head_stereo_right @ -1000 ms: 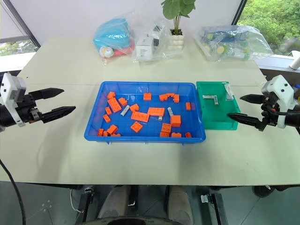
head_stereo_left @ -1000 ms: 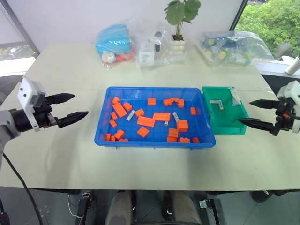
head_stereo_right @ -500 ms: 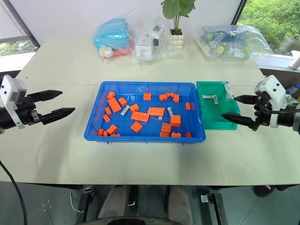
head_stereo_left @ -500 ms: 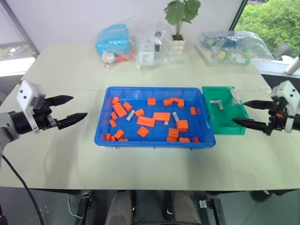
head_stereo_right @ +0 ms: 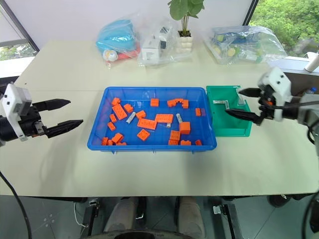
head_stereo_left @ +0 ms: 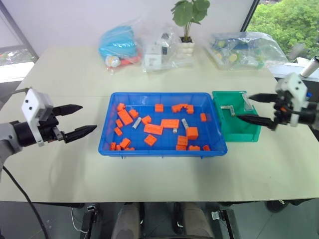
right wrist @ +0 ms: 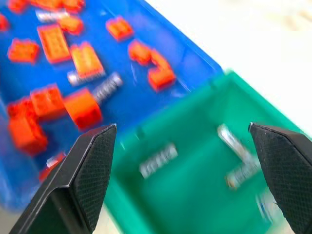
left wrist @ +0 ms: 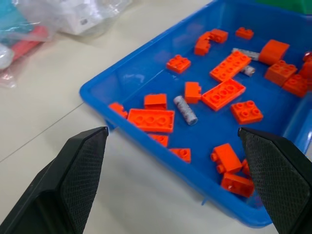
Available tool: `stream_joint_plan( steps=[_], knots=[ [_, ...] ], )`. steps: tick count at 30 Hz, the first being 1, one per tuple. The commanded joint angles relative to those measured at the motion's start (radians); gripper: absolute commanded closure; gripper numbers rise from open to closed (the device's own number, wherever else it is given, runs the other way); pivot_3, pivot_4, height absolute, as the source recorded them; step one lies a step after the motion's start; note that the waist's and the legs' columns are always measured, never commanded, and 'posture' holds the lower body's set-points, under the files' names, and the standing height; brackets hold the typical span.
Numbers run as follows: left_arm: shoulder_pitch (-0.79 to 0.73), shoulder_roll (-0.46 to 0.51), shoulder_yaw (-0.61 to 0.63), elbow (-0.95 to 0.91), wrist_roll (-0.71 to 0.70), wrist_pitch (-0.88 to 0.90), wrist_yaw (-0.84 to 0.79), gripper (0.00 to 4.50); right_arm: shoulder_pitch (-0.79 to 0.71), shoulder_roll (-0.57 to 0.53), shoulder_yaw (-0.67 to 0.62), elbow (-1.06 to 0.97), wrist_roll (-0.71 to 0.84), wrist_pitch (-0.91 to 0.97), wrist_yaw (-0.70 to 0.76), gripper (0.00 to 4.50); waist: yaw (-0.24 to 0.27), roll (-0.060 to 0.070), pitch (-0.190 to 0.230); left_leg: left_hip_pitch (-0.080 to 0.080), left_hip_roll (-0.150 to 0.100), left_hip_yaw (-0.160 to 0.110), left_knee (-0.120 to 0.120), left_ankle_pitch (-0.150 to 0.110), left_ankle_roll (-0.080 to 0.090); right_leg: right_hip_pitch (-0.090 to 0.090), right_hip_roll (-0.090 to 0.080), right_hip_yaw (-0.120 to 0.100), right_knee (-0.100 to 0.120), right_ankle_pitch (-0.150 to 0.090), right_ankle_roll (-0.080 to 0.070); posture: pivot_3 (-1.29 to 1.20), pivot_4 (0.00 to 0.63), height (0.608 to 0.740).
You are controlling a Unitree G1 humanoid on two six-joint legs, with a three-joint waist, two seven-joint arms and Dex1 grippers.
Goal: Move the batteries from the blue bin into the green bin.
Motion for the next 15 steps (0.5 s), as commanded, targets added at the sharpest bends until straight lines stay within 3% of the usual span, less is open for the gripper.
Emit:
stream_joint_plan(
  steps=[1, 8, 15],
  knots=[
    [0.012, 0.007, 0.009, -0.062, -0.044, 0.012, -0.031, 0.00, -0.127, 0.116, 0.101, -0.103, 0.005, 0.098, -0.078, 0.05, -0.007, 0.000, 0.000, 0.000, 0.000, 0.000, 0.000, 0.000, 0.000, 0.000, 0.000, 0.000, 0.001, 0.000, 0.000, 0.00, 0.150, 0.736],
    [-0.021, 0.007, -0.032, -0.084, -0.049, 0.014, -0.040, 0.00, -0.312, 0.443, 0.330, -0.109, -0.074, 0.236, -0.249, 0.05, -0.005, 0.000, 0.000, -0.001, 0.000, 0.000, 0.000, 0.000, 0.000, -0.001, 0.001, 0.000, 0.002, 0.001, 0.002, 0.00, 0.150, 0.736],
    [-0.047, 0.004, -0.047, -0.062, -0.033, 0.006, -0.031, 0.00, -0.373, 0.729, 0.458, 0.020, -0.164, 0.309, -0.420, 0.05, -0.005, -0.001, 0.000, -0.002, -0.001, 0.001, 0.000, 0.000, 0.000, 0.000, 0.001, -0.001, 0.002, 0.002, 0.004, 0.00, 0.150, 0.736]
  ],
)
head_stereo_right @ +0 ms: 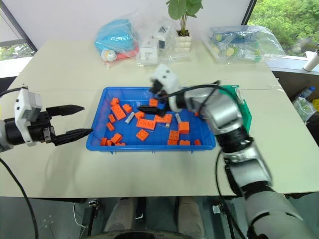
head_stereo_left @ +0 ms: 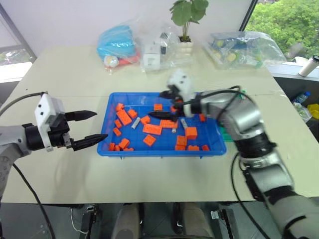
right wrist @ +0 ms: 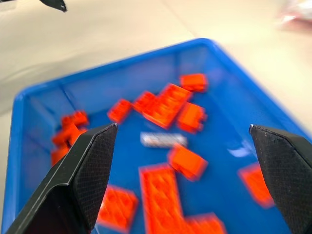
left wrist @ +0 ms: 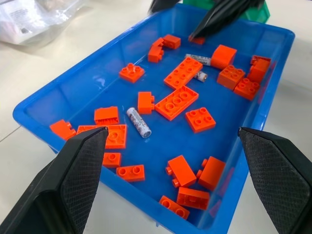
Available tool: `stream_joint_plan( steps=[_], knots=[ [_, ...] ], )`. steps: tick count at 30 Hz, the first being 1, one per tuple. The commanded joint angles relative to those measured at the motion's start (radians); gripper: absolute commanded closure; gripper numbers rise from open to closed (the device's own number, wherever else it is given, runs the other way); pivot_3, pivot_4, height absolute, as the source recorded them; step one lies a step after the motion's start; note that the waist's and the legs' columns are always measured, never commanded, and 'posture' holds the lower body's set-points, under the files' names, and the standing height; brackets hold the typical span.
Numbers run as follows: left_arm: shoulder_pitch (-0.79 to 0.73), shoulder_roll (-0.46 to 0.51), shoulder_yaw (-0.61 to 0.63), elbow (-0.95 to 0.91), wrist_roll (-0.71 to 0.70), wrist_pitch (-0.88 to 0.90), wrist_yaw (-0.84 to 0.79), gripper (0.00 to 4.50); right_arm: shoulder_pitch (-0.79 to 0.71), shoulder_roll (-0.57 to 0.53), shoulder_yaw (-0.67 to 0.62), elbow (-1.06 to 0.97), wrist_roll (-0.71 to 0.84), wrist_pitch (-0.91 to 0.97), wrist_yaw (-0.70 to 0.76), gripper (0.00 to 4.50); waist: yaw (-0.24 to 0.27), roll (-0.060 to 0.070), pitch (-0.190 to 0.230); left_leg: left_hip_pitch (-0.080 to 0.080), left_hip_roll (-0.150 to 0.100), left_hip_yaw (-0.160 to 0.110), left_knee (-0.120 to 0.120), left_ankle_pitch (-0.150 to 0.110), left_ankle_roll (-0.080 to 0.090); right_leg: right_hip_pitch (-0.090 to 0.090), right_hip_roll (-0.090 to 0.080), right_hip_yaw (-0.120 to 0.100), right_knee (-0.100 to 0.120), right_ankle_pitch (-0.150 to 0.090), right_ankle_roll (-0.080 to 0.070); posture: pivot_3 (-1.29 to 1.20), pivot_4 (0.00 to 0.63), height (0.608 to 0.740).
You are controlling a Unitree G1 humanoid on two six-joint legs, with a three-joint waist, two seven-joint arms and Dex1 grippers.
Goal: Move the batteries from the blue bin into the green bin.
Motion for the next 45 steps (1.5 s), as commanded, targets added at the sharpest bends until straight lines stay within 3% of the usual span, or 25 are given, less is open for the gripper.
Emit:
stream_joint_plan(
  steps=[1, 8, 22, 25, 28, 30, 34, 38, 42, 45],
  knots=[
    [-0.019, 0.004, 0.011, -0.006, 0.000, -0.016, 0.007, 0.00, -0.031, 0.087, 0.041, 0.066, -0.056, 0.019, -0.079, 0.05, -0.004, 0.000, 0.000, 0.000, 0.000, 0.000, 0.000, 0.000, 0.000, 0.000, 0.000, 0.000, 0.000, 0.000, 0.000, 0.00, 0.150, 0.736],
    [-0.025, 0.004, 0.016, -0.009, -0.007, -0.008, 0.016, 0.00, -0.062, 0.231, 0.098, 0.287, -0.154, -0.068, -0.134, 0.05, -0.008, 0.000, 0.000, 0.000, 0.000, 0.000, 0.000, 0.000, 0.000, -0.001, 0.001, 0.000, 0.001, 0.000, 0.000, 0.00, 0.150, 0.736],
    [-0.038, 0.006, 0.024, -0.012, -0.014, -0.003, 0.038, 0.00, -0.076, 0.306, 0.156, 0.510, -0.289, -0.241, -0.059, 0.05, -0.010, 0.000, 0.000, 0.001, 0.000, 0.000, -0.001, 0.000, 0.000, 0.000, 0.001, 0.000, 0.001, 0.000, 0.001, 0.00, 0.150, 0.736],
    [-0.039, 0.007, 0.023, -0.015, -0.016, -0.001, 0.039, 0.00, -0.072, 0.320, 0.151, 0.526, -0.304, -0.259, -0.057, 0.81, -0.011, 0.000, 0.000, 0.001, 0.000, 0.000, -0.001, 0.000, 0.000, 0.000, 0.001, 0.000, 0.001, 0.000, 0.001, 0.00, 0.150, 0.736],
    [-0.045, 0.008, 0.019, -0.014, -0.018, 0.000, 0.040, 0.00, -0.072, 0.328, 0.140, 0.528, -0.314, -0.257, -0.055, 2.18, -0.011, 0.000, 0.000, 0.001, 0.000, 0.000, -0.001, 0.000, 0.000, 0.000, 0.001, 0.000, 0.001, 0.000, 0.001, 0.00, 0.150, 0.736],
    [-0.051, 0.007, 0.014, -0.013, -0.018, 0.000, 0.040, 0.00, -0.072, 0.323, 0.124, 0.513, -0.312, -0.250, -0.054, 2.24, -0.011, 0.000, 0.000, 0.001, 0.000, 0.000, -0.001, 0.000, 0.000, 0.000, 0.001, 0.000, 0.001, 0.000, 0.001, 0.00, 0.150, 0.736],
    [-0.071, -0.001, -0.006, -0.007, -0.016, 0.000, 0.043, 0.00, -0.084, 0.297, 0.072, 0.451, -0.291, -0.229, -0.054, 2.24, -0.009, 0.000, 0.000, 0.001, 0.000, 0.000, -0.001, 0.000, 0.000, 0.000, 0.001, 0.000, 0.001, 0.000, 0.001, 0.00, 0.150, 0.736],
    [-0.081, -0.018, -0.036, -0.011, -0.017, -0.002, 0.041, 0.00, -0.110, 0.225, -0.096, 0.285, -0.189, -0.098, -0.045, 2.24, -0.007, 0.000, 0.000, 0.001, 0.000, 0.000, -0.001, 0.000, 0.000, 0.000, 0.001, 0.000, 0.001, 0.000, 0.001, 0.00, 0.150, 0.736],
    [-0.092, -0.037, -0.068, -0.009, -0.013, -0.006, 0.038, 0.00, -0.104, 0.084, -0.242, 0.152, -0.133, 0.055, -0.066, 2.24, 0.000, 0.000, 0.000, 0.000, 0.000, -0.001, -0.001, 0.000, 0.000, 0.000, 0.000, 0.000, 0.000, 0.000, 0.001, 0.00, 0.150, 0.736],
    [-0.113, -0.054, -0.103, 0.005, 0.001, -0.019, 0.035, 0.00, -0.050, -0.096, -0.318, 0.060, -0.134, 0.128, -0.064, 2.24, 0.000, 0.000, 0.000, 0.000, 0.000, 0.000, -0.001, 0.000, 0.000, 0.000, 0.000, 0.000, 0.000, 0.000, 0.000, 0.00, 0.150, 0.736]
  ],
)
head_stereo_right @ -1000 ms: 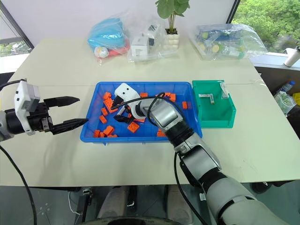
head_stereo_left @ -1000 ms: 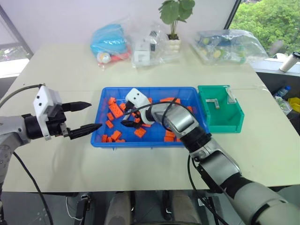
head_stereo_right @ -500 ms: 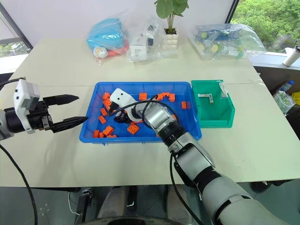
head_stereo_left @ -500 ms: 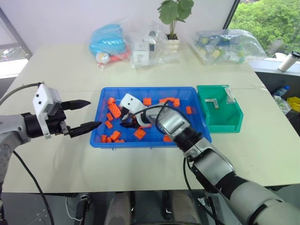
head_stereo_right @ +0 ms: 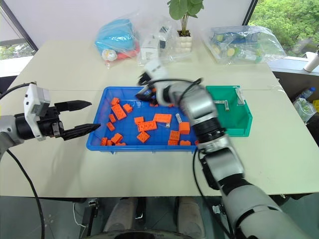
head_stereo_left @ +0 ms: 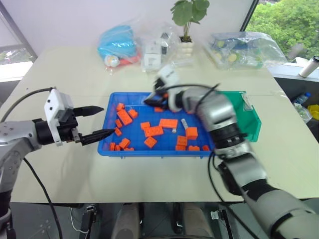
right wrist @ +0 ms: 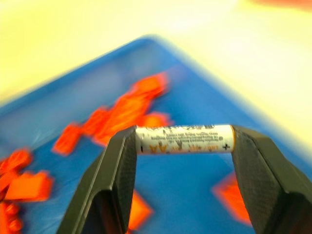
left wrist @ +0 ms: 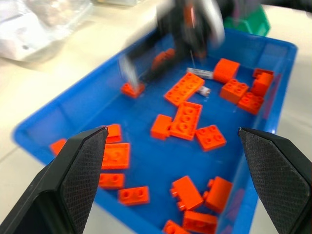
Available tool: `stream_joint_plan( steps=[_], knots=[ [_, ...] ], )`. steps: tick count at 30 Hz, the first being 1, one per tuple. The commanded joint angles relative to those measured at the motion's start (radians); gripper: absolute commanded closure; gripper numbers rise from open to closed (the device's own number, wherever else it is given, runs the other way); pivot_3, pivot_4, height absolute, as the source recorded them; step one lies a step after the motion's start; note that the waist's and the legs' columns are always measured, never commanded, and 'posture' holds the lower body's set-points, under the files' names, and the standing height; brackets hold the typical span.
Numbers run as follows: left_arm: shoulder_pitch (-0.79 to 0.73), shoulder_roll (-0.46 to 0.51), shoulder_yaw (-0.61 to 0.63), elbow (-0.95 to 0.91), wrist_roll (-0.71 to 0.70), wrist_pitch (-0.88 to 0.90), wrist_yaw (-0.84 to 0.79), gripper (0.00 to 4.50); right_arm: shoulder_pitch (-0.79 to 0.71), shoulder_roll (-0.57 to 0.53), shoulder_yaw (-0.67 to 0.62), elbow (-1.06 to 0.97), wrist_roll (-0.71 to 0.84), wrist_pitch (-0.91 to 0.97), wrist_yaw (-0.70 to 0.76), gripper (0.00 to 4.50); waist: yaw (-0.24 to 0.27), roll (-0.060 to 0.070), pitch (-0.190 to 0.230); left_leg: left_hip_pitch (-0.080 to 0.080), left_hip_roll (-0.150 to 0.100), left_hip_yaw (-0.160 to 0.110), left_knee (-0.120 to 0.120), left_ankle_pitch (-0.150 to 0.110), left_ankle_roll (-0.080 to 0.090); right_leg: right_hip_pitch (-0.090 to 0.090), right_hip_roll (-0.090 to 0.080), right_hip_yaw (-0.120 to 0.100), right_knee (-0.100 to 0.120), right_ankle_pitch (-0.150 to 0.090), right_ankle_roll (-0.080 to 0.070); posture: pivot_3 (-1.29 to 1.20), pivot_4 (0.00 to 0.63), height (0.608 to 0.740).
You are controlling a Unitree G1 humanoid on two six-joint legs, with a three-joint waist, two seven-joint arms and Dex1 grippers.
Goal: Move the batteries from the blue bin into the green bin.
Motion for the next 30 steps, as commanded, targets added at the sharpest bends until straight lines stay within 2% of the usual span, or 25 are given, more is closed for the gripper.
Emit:
stream_joint_plan(
  steps=[1, 3, 6, 9, 11, 12, 13, 14, 17, 21, 30],
  knots=[
    [-0.030, -0.015, -0.020, 0.000, 0.004, -0.025, -0.007, 0.00, 0.057, -0.174, -0.094, -0.124, 0.008, 0.077, 0.003, 2.24, 0.000, 0.000, 0.000, 0.000, 0.000, 0.000, 0.000, 0.000, 0.000, 0.000, 0.000, 0.000, 0.000, 0.000, 0.000, 0.00, 0.150, 0.736],
    [-0.046, -0.025, -0.037, 0.009, 0.008, -0.030, -0.010, 0.00, 0.117, -0.284, -0.126, -0.176, 0.011, 0.110, 0.011, 2.24, 0.001, 0.000, 0.000, 0.000, 0.000, 0.000, 0.000, 0.000, 0.000, 0.000, 0.000, 0.000, -0.001, 0.000, 0.000, 0.00, 0.150, 0.736],
    [-0.068, -0.038, -0.060, 0.024, 0.017, -0.037, -0.017, 0.00, 0.212, -0.387, -0.180, -0.250, 0.039, 0.167, 0.014, 2.24, -0.005, 0.000, 0.000, 0.000, -0.001, 0.001, -0.001, 0.000, 0.000, 0.000, 0.000, 0.000, -0.001, 0.000, 0.000, 0.00, 0.150, 0.736],
    [-0.085, -0.048, -0.079, 0.038, 0.024, -0.044, -0.026, 0.00, 0.299, -0.434, -0.203, -0.310, 0.050, 0.191, 0.003, 2.24, -0.013, 0.001, 0.001, 0.002, 0.001, 0.002, -0.001, 0.000, 0.000, -0.001, 0.001, 0.001, 0.000, 0.000, 0.000, 0.00, 0.150, 0.736],
    [-0.098, -0.052, -0.091, 0.045, 0.028, -0.047, -0.033, 0.00, 0.332, -0.444, -0.201, -0.331, 0.045, 0.176, -0.013, 1.21, -0.014, 0.001, 0.001, 0.002, 0.001, 0.002, -0.001, 0.000, 0.000, -0.001, 0.002, 0.001, 0.000, 0.000, 0.000, 0.00, 0.150, 0.736],
    [-0.106, -0.054, -0.097, 0.049, 0.030, -0.047, -0.036, 0.00, 0.339, -0.448, -0.196, -0.335, 0.041, 0.159, -0.017, 0.87, -0.012, 0.001, 0.001, 0.002, 0.001, 0.002, -0.001, 0.000, 0.000, -0.001, 0.003, 0.001, 0.000, 0.000, 0.000, 0.00, 0.150, 0.736],
    [-0.111, -0.055, -0.099, 0.051, 0.030, -0.047, -0.037, 0.00, 0.342, -0.450, -0.193, -0.338, 0.041, 0.149, -0.021, 0.35, -0.009, 0.001, 0.001, 0.002, 0.001, 0.002, -0.001, 0.000, 0.000, -0.001, 0.002, 0.001, 0.000, 0.000, 0.000, 0.00, 0.150, 0.736],
    [-0.115, -0.056, -0.101, 0.053, 0.032, -0.047, -0.038, 0.00, 0.344, -0.454, -0.187, -0.340, 0.039, 0.132, -0.021, 0.06, -0.008, 0.001, 0.001, 0.002, 0.001, 0.002, -0.001, 0.000, 0.000, -0.001, 0.002, 0.001, 0.000, 0.000, 0.000, 0.00, 0.150, 0.736],
    [-0.122, -0.057, -0.104, 0.058, 0.034, -0.047, -0.040, 0.00, 0.345, -0.465, -0.173, -0.340, 0.038, 0.094, -0.020, 0.06, -0.003, 0.001, 0.001, 0.001, 0.001, 0.002, 0.000, 0.000, 0.000, -0.001, 0.002, 0.001, 0.000, 0.000, 0.000, 0.00, 0.150, 0.736],
    [-0.134, -0.061, -0.109, 0.056, 0.036, -0.044, -0.043, 0.00, 0.237, -0.408, -0.101, -0.358, 0.092, -0.009, 0.062, 0.06, -0.008, 0.002, 0.001, 0.001, 0.001, 0.002, 0.000, 0.000, 0.000, -0.001, 0.002, 0.001, 0.000, 0.000, 0.000, 0.00, 0.150, 0.736],
    [-0.110, -0.055, -0.080, 0.028, 0.030, -0.031, -0.025, 0.00, 0.259, -0.285, 0.113, -0.420, 0.093, 0.052, 0.049, 0.06, 0.002, 0.001, 0.001, -0.001, 0.000, 0.000, 0.000, 0.000, 0.000, -0.001, 0.001, 0.001, 0.000, 0.000, 0.000, 0.00, 0.150, 0.736]
  ],
)
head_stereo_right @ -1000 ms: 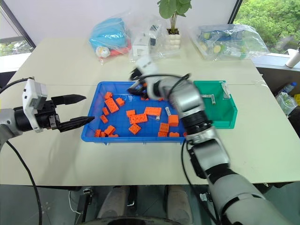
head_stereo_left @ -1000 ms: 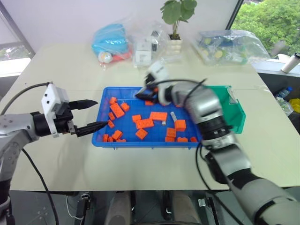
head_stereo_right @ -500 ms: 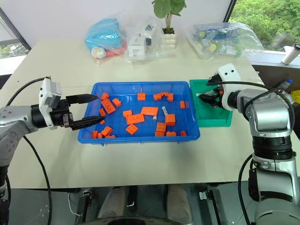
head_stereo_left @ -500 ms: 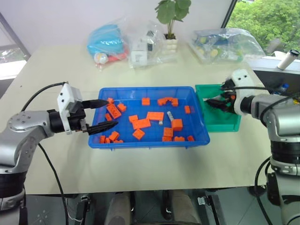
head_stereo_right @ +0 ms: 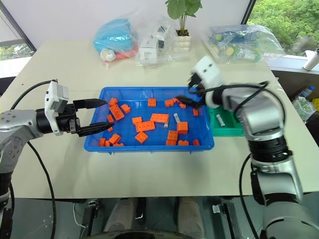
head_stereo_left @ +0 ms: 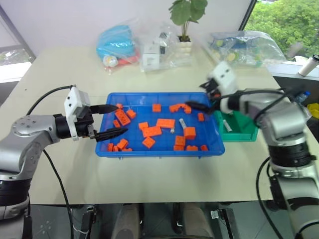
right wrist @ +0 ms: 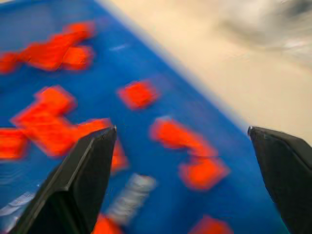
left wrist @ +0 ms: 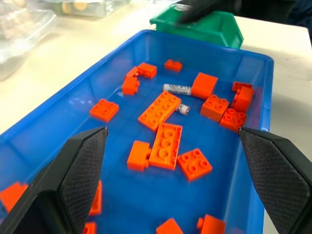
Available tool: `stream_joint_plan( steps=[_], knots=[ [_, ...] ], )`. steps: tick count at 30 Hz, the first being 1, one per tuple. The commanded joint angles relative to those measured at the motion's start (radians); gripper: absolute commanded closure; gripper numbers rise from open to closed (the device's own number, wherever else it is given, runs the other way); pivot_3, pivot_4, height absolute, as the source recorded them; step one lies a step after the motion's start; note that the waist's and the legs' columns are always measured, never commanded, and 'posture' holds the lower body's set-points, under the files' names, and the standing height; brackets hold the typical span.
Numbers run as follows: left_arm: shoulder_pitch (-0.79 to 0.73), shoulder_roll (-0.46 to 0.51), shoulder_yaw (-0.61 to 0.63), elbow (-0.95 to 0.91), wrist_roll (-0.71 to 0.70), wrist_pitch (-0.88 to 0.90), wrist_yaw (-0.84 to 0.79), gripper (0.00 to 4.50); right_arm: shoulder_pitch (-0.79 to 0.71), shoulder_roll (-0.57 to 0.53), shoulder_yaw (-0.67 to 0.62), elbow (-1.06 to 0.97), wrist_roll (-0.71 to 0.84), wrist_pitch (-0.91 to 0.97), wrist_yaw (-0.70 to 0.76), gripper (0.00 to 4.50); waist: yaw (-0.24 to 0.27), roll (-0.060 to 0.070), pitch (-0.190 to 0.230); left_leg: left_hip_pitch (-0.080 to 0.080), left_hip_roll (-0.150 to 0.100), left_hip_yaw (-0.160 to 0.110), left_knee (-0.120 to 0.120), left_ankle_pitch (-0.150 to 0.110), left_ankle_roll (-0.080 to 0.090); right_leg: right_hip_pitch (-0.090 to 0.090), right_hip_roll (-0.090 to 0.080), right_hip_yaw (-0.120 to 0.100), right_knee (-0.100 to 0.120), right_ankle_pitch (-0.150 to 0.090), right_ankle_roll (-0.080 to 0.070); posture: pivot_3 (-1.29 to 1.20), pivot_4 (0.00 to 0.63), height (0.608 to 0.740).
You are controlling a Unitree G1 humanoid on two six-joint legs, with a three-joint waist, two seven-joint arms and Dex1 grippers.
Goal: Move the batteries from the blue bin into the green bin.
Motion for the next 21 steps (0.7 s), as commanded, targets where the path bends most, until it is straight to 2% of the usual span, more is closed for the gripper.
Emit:
stream_joint_plan(
  steps=[1, 13, 21],
  knots=[
    [0.011, 0.011, 0.041, -0.041, -0.013, -0.003, 0.011, 0.00, 0.016, 0.020, 0.045, -0.061, 0.003, 0.047, -0.023, 0.06, -0.001, 0.000, 0.000, 0.000, 0.000, 0.000, 0.000, 0.000, 0.000, 0.000, 0.000, 0.000, 0.000, 0.000, 0.000, 0.00, 0.150, 0.736],
    [0.028, 0.025, 0.067, -0.060, -0.024, 0.013, 0.025, 0.00, 0.057, 0.093, 0.106, -0.051, 0.020, 0.125, -0.067, 0.06, -0.004, 0.000, 0.000, 0.001, 0.000, 0.000, 0.000, 0.000, 0.000, 0.000, 0.000, 0.000, 0.000, 0.000, 0.000, 0.00, 0.150, 0.736],
    [0.006, 0.020, 0.053, -0.050, -0.022, 0.012, 0.024, 0.00, 0.056, 0.126, 0.179, 0.037, -0.027, 0.086, -0.082, 0.06, -0.004, 0.000, 0.000, 0.000, 0.000, 0.000, 0.001, 0.000, 0.000, 0.000, 0.000, 0.000, 0.000, 0.000, 0.000, 0.00, 0.150, 0.736]
  ],
)
